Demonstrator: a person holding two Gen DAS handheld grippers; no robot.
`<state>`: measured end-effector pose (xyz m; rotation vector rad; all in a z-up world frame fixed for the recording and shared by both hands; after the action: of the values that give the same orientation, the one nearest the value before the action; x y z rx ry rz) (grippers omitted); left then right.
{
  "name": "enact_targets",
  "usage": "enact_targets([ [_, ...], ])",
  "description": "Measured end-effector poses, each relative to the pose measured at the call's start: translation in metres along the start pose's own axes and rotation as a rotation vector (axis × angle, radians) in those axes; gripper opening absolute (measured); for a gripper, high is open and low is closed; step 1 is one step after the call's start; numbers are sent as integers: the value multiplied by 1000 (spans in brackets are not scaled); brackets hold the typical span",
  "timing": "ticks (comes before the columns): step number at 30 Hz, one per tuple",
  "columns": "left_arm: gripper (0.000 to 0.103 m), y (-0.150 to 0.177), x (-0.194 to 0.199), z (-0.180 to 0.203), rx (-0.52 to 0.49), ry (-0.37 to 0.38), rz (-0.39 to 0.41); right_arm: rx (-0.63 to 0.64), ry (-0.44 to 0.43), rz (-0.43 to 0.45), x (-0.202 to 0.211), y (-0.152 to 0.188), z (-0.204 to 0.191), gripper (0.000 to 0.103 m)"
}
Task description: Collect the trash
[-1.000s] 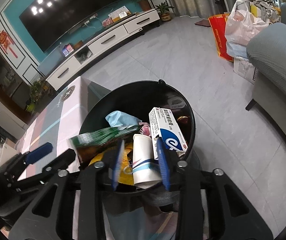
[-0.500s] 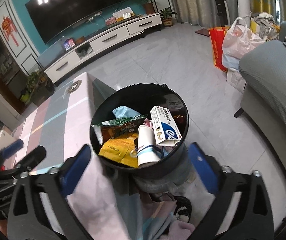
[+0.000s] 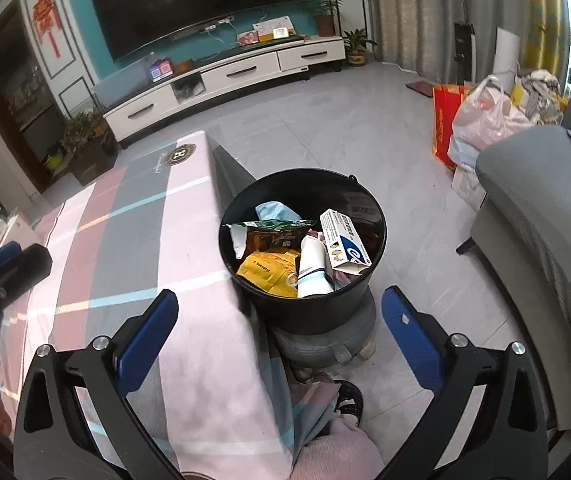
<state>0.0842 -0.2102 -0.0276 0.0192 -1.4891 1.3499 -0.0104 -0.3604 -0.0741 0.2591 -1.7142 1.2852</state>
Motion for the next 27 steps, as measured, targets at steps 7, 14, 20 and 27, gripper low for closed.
enact_targets([
  [7,100,1,23,-2,-20,-105,29,47,12,46,29,-1,-8,100],
  [14,100,8,32,-10,-17,-190,21,73,53,85,39,-4,-12,100],
  [20,100,9,33,-11,-23,-204,20,69,49,78,38,-2,-13,100],
  [27,100,11,30,-5,-31,-194,12,61,49,74,39,-3,-11,100],
])
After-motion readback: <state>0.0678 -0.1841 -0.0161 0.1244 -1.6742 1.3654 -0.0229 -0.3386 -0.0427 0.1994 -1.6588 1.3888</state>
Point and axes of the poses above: each gripper's, at about its wrist camera, not at the fingertips, and x roughly against the way its jaws point, z to its right, y to its underside, the point moved 9 cm from there along -x, roughly the way its jaws point, and after that the axes turned 12 degrees about y, right-handed, at the moved point
